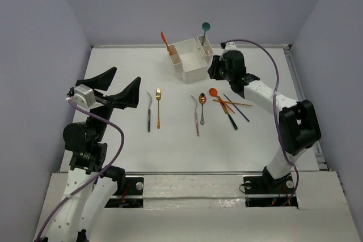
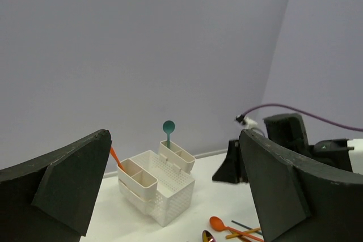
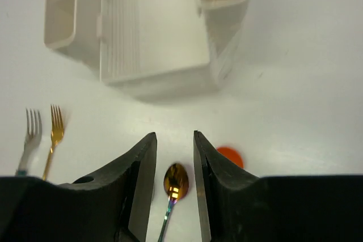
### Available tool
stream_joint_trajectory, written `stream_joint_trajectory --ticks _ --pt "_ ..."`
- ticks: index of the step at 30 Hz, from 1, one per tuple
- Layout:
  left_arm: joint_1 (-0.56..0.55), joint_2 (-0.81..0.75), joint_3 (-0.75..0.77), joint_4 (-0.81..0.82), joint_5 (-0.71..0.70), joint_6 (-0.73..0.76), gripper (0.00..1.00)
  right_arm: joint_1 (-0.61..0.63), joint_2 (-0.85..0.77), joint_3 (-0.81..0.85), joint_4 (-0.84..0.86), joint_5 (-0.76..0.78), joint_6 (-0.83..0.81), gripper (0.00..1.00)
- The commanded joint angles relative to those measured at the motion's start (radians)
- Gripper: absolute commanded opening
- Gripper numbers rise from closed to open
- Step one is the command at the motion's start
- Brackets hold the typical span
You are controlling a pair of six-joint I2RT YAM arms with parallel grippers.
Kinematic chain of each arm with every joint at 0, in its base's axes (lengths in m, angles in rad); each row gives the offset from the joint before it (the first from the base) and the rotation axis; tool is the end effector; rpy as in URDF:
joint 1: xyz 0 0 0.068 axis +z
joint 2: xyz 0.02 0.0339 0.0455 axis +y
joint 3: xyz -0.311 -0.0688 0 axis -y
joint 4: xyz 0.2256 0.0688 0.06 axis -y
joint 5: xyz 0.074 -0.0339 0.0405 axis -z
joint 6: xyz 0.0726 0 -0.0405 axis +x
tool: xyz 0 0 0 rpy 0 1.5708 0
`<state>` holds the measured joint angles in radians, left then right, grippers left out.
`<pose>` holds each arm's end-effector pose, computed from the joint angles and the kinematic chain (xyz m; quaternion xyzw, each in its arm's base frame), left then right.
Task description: Sort the eating utensils into containers
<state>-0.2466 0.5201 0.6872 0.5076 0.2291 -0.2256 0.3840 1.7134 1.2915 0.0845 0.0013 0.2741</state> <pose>0.0693 -0.0344 0.4551 0.1075 0.4293 -0.2576 0.8590 0.4014 0.1621 0.3352 -0.0444 0.8146 0.1864 0.5475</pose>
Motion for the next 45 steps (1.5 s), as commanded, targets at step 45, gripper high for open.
stream_joint_trajectory --ticks 45 --pt "-0.013 -0.055 0.026 0.054 0.006 -0.001 0.99 0.242 0.196 -0.075 -0.298 0.236 0.065 0.22"
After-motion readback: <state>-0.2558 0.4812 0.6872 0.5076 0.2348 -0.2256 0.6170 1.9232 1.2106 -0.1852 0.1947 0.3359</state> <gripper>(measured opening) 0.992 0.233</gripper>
